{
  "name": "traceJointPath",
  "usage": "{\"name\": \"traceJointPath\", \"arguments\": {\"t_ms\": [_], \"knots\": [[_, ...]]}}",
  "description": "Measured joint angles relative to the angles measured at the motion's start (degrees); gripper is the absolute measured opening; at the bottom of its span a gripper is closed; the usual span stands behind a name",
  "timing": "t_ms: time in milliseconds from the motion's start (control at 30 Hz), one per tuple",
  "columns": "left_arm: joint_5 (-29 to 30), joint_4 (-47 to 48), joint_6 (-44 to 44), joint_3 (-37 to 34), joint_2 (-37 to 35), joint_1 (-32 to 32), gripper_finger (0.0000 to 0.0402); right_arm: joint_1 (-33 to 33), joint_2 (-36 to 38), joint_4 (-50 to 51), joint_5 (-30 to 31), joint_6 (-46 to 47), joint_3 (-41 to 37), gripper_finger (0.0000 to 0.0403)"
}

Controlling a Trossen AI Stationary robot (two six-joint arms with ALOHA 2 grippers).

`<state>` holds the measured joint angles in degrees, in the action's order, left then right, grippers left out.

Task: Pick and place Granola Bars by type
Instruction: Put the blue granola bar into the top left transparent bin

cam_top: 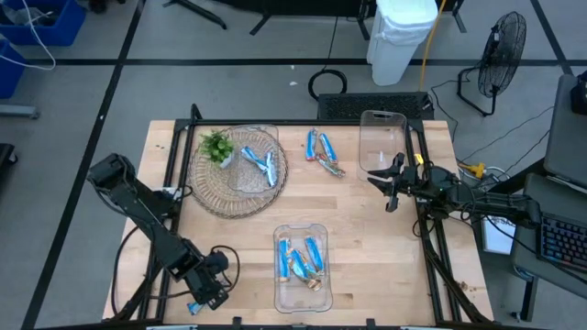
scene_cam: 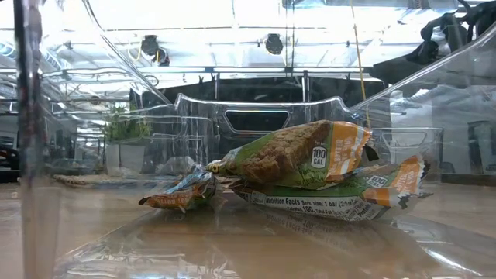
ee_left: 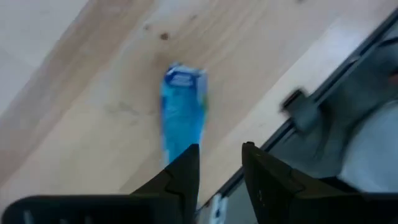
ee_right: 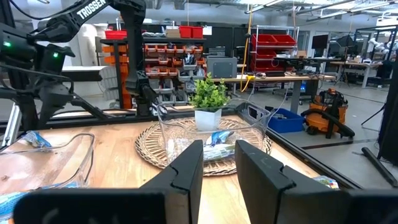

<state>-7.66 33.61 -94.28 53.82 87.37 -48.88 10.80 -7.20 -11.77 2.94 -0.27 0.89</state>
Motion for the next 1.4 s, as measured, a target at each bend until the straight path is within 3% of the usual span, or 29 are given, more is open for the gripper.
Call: {"name": "traceJointPath", "arguments": {"t_ms": [200,533,867,1400], "knots": [[3.5,-0.6,-3.9,0.0,0.8,-1.3,0.0116,0.0,0.0,0.0,0.0,0.0,0.0,0.0084],[2.3,-4.0,-1.9,0.0,6.4,-1.9,0.0115,0.0,0.0,0.0,0.0,0.0,0.0,0.0084],[5.1,-4.8,-0.1,0.0,9.0,-1.9,0.0115,0.0,0.0,0.0,0.0,0.0,0.0,0.0084],[14.0,3.3,-0.1,0.1,9.8,-1.2,0.0115,0.0,0.0,0.0,0.0,0.0,0.0,0.0084]]}}
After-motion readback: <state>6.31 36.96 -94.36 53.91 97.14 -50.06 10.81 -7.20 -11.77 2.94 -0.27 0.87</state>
